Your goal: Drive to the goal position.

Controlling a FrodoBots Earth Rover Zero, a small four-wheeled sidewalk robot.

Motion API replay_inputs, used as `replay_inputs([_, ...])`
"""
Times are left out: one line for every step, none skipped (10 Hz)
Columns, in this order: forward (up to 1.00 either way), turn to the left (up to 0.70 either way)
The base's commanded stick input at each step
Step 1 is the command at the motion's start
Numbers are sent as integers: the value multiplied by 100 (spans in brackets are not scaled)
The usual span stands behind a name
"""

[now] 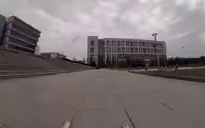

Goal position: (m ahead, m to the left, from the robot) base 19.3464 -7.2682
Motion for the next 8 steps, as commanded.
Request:
replay_inputs([70,0])
replay_inputs([70,0])
replay_inputs([70,0])
replay_inputs([70,0])
replay_inputs([70,0])
replay_inputs([70,0])
replay_inputs([70,0])
replay_inputs([70,0])
